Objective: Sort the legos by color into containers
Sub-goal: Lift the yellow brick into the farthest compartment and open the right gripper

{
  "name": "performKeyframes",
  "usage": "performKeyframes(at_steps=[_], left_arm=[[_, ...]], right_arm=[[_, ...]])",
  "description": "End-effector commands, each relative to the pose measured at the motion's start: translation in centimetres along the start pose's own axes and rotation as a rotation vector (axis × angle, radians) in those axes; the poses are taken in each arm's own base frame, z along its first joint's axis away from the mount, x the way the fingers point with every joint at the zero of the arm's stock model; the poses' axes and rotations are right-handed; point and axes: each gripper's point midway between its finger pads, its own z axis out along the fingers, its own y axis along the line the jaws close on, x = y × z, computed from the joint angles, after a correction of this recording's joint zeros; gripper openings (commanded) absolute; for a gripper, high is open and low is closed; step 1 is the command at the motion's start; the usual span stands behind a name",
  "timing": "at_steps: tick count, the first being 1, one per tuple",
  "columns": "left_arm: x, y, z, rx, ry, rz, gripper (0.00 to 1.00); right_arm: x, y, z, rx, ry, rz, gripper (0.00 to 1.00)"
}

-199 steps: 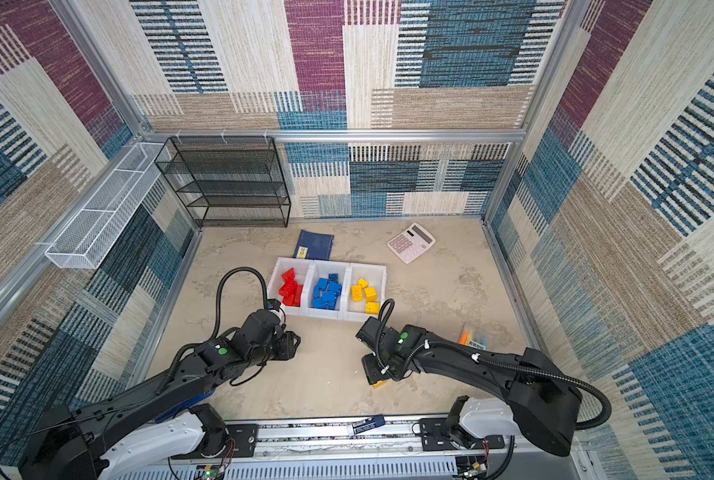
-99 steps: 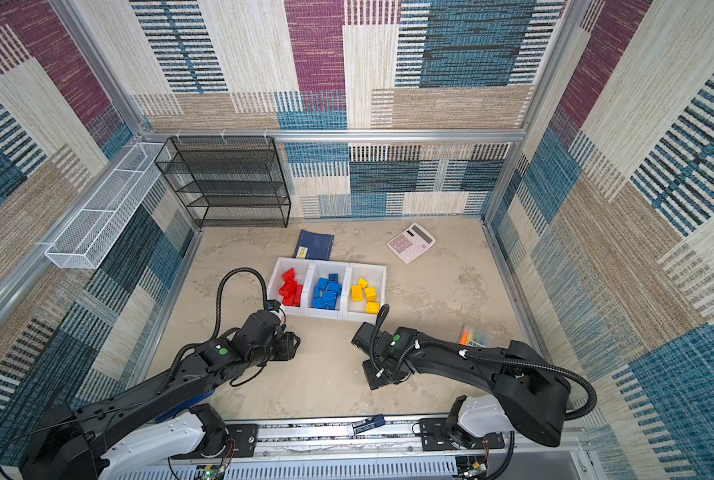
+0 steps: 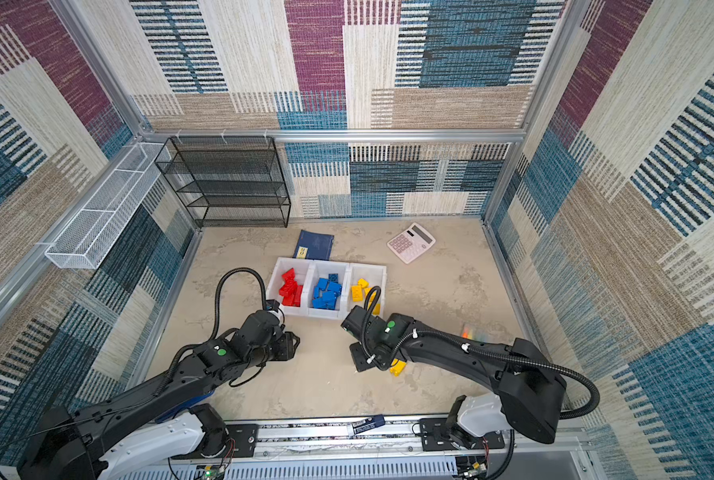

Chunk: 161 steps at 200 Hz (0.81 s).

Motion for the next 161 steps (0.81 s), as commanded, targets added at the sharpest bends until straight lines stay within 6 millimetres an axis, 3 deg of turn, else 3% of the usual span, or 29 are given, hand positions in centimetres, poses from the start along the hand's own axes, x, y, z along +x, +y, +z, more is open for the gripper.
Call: performKeyframes(at_steps=[1,33,59,89,115,142,161], left_arm=[[-0.2,0.1,-0.2,-0.007,-0.013,-0.01,0.53],[-0.2,0.2,-0.6,-0.001,-0.014,-0.014,0.53],[-0.2,0.3,-0.9,-0.001,-0.023,-0.018,0.53],[0.0,0.6,-1.1,-0.005,-0.025,-0.027,0.53],[0.3,0.9,-1.2,-0.009,-0.029,-0.037,0.53],[0.5,0.9,-1.3,-0.007,-0.019,-0.045,0.53],[0.4,1.0,-1.4,-0.018,-0.014,-0.043,0.53]], right_arm=[[-4.9,-1.3,-0.8,0.055,-0.105,-0.059,0.41],[-12.5,-3.9,-1.2,0.107,-0.214,-0.041,0.41],[-16.1,-5.7,-0.2,0.126,-0.24,-0.013,0.41],[-17.1,-6.1,1.2,0.125,-0.221,-0.007,0.41],[-16.9,-5.8,1.6,0.107,-0.213,-0.004,0.43],[-16.4,-6.0,1.2,0.11,-0.223,-0.001,0.62],[-16.3,-6.1,0.8,0.108,-0.236,0.001,0.67]])
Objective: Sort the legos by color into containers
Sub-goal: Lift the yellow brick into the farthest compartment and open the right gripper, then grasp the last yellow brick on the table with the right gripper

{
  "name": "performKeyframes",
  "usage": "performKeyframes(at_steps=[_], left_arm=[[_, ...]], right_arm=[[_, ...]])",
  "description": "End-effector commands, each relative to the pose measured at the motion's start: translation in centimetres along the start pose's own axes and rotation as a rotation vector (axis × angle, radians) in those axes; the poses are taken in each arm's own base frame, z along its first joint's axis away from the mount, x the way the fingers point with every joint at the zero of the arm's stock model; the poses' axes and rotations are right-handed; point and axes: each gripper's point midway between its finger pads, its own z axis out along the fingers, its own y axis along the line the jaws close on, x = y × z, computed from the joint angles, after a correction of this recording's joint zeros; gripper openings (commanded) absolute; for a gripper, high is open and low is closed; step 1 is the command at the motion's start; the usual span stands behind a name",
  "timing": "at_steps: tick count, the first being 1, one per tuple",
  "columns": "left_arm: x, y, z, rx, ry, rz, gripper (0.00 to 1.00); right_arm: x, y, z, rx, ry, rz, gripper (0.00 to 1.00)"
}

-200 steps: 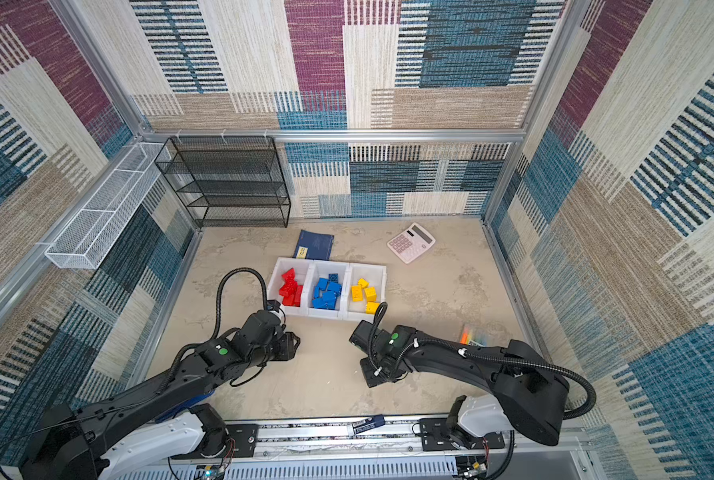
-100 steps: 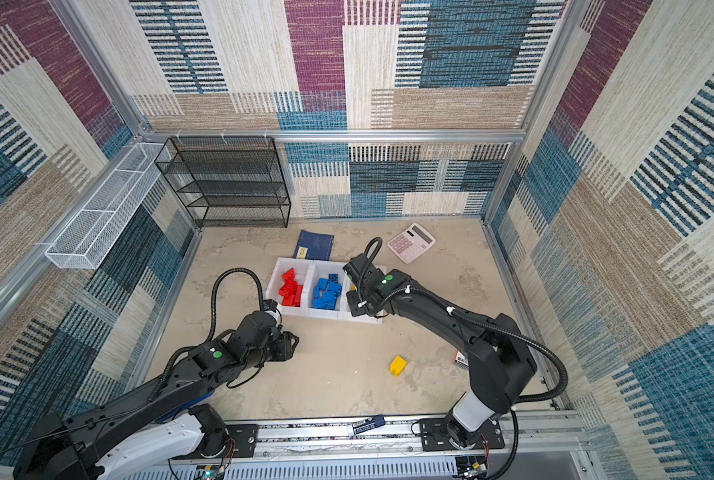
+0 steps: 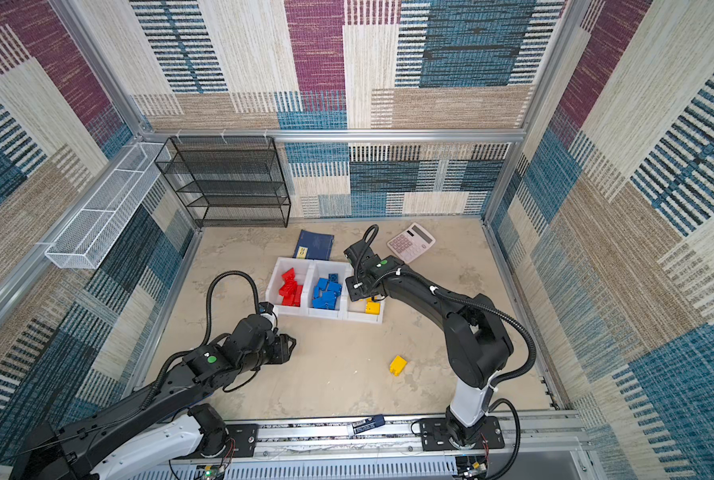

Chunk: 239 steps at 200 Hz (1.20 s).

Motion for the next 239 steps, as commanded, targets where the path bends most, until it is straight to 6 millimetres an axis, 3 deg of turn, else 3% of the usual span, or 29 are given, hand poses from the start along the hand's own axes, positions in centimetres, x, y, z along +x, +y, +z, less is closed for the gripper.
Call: performKeyframes(at_steps=[1,50,80,103,142,194,239], left_arm=[[0.0,0.5,-0.2,-0.029,0.002,-0.025,0.53],[0.0,0.5,-0.1,-0.028,0.0,-0.037,0.53],[-0.1,0.6,-0.2,-0.033,-0.005,-0.036,0.53],[-0.1,0.6,-0.1,-0.032,-0.01,-0.035,0.53],[0.1,0.5,0.4,-0.027,-0.001,-0.035,0.53],[0.2,0.1,1.1,-0.015,0.016,-0.031,0.53],[0.4,0.1,1.4,-0.015,0.024,-0.032,0.53]], right_arm=[[-0.9,0.1,-0.8,-0.015,-0.049,0.01,0.67],[-1.4,-0.2,-2.2,-0.016,-0.073,0.021,0.69],[-0.3,-0.6,-3.6,-0.02,-0.076,0.046,0.69],[2.1,-1.5,-4.4,0.001,-0.049,0.076,0.69],[8.6,-3.4,-5.0,0.039,0.036,0.161,0.69],[15.5,-5.3,-5.8,0.071,0.116,0.266,0.69],[17.2,-5.5,-6.0,0.07,0.143,0.319,0.68]])
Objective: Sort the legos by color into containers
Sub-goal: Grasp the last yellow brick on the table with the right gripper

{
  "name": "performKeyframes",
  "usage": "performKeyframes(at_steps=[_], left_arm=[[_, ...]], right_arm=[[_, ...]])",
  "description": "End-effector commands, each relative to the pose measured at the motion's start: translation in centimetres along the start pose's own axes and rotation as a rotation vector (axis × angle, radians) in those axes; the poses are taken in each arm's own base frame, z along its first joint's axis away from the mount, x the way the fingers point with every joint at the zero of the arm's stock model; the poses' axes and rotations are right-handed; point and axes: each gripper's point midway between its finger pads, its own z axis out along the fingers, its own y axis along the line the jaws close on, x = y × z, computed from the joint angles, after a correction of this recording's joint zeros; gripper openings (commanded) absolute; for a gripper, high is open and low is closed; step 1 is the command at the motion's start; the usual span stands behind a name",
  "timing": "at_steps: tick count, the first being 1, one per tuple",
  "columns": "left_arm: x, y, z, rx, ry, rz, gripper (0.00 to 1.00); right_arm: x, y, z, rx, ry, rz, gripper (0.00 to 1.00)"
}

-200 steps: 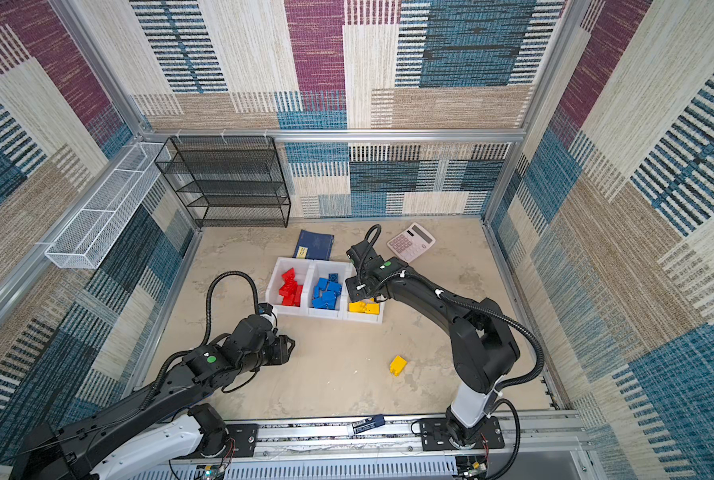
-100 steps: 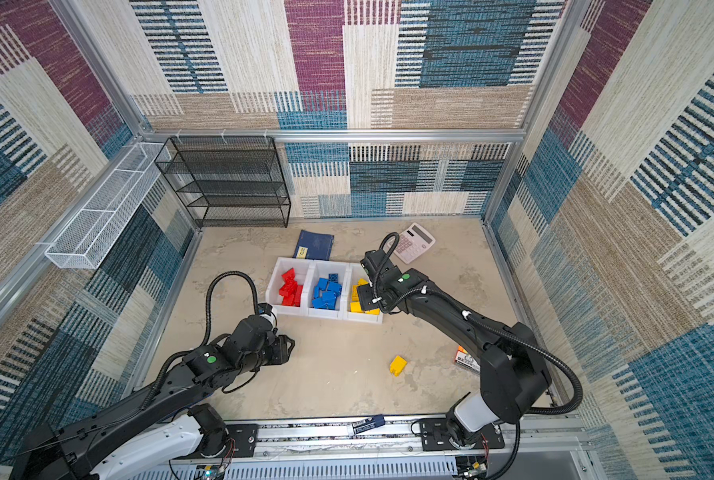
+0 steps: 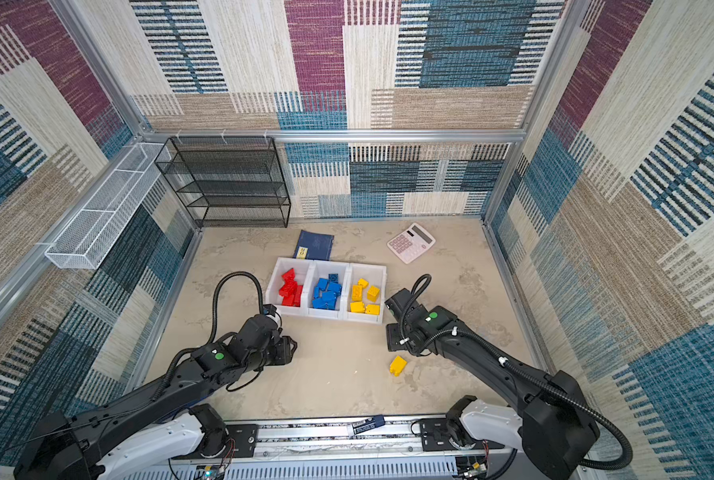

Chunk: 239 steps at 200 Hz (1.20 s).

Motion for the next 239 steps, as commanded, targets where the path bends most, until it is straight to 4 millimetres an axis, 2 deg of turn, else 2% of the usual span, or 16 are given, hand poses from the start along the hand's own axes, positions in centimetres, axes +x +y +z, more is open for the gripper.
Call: performKeyframes(at_steps=[1,69,140,239], left_arm=[[-0.4,-0.3,0.0,0.014,-0.018,-0.019,0.53],[-0.2,-0.2,0.2,0.016,-0.021,-0.016,0.53],[0.2,-0.1,0.7,0.03,-0.023,-0.012,0.53],[0.3,0.0,0.7,0.027,-0.021,-0.007,0.53]], right_arm=[[0.6,-0.3,0.0,0.002,0.014,0.056,0.68],[3.2,-0.2,1.1,-0.024,0.091,0.146,0.64],[5.7,0.8,1.9,-0.018,0.155,0.169,0.64],[5.8,1.9,3.5,-0.026,0.168,0.159,0.56]])
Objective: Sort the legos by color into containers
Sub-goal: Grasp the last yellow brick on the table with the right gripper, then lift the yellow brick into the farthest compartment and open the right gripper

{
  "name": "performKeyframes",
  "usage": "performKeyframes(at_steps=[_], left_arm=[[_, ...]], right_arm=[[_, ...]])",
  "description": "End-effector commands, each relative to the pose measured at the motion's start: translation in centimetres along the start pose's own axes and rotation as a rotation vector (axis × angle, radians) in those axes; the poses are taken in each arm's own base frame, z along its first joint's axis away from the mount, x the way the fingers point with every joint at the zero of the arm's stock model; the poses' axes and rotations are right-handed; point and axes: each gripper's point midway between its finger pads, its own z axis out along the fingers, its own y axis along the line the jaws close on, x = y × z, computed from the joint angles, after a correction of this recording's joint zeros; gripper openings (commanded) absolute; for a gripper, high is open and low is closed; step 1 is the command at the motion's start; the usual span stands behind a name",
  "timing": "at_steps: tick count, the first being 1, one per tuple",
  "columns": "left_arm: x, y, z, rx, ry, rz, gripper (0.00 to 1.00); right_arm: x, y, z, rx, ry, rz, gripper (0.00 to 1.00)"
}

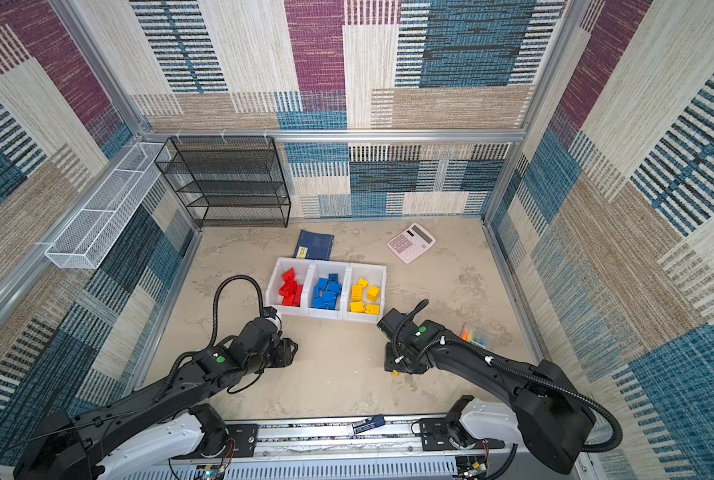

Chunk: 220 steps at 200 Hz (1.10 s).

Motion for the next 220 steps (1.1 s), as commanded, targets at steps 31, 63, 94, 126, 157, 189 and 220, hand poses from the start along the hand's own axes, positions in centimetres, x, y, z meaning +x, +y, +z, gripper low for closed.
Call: performKeyframes(at_steps=[31,63,94,126,157,189,220], left_arm=[[-0.4,-0.2,-0.1,0.011,-0.018,-0.005,0.53],[-0.4,-0.1,-0.2,0.008,-0.022,-0.005,0.53],[-0.4,-0.2,-0.2,0.01,-0.02,-0.006,0.53],[-0.4,-0.2,-0.2,0.008,-0.021,-0.005,0.53],[-0.3,0.0,-0.2,0.0,-0.018,-0.003,0.53],[-0.3,0.2,-0.5,-0.006,-0.021,-0.007,0.53],[-0.7,0.6,-1.2,-0.019,-0.043,-0.01,0.53]], right_arm=[[-0.7,0.9,0.7,-0.021,-0.01,0.005,0.51],[-0.7,0.8,0.9,-0.01,-0.011,0.003,0.46],[-0.9,1.0,0.9,-0.016,-0.014,0.001,0.36],[-1.7,1.6,0.2,-0.026,-0.038,-0.011,0.32],[-6.1,3.8,-2.7,-0.04,-0.156,-0.078,0.31],[-14.4,7.5,-5.7,-0.076,-0.3,-0.17,0.3],[-21.4,11.1,-6.0,-0.079,-0.373,-0.268,0.3]])
